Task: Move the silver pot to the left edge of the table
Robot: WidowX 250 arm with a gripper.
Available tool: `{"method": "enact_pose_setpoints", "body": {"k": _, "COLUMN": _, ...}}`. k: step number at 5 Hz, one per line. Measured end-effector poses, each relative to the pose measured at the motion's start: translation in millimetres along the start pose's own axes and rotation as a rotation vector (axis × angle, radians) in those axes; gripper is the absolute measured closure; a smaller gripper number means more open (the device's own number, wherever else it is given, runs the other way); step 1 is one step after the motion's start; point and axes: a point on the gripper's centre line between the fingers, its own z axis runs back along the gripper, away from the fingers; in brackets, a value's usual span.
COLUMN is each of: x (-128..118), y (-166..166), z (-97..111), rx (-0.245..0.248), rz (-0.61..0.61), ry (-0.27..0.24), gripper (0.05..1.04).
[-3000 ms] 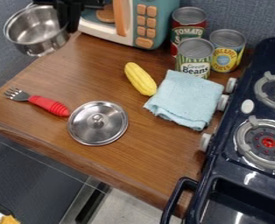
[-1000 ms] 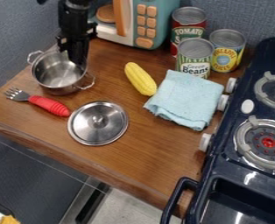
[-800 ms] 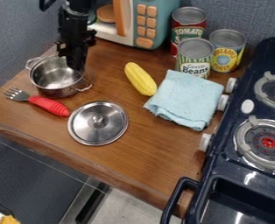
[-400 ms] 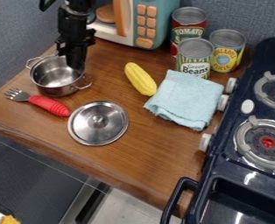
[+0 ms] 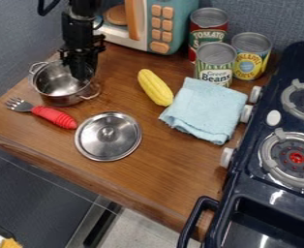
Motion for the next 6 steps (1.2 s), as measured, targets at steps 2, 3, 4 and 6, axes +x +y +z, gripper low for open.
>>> {"method": "enact_pose_setpoints", "body": {"k": 2, "x": -7.3, "y": 12.8, "z": 8.0, "rx": -0.023, "rz": -0.012, "ry": -0.017, "gripper": 0.077}}
{"method": "enact_pose_setpoints", "body": {"k": 3, "x": -11.6, "y": 24.3, "z": 57.7, "rx": -0.059, "rz": -0.091, "ry": -0.139, "gripper": 0.079}}
{"method": "enact_pose_setpoints", "body": {"k": 4, "x": -19.7, "y": 39.7, "z": 113.3, "rx": -0.127, "rz": -0.236, "ry": -0.211, "gripper": 0.084}}
{"method": "enact_pose_setpoints", "body": {"k": 6, "x": -18.9, "y": 68.7, "z": 151.0, "rx": -0.274, "rz": -0.376, "ry": -0.174, "gripper": 0.084}}
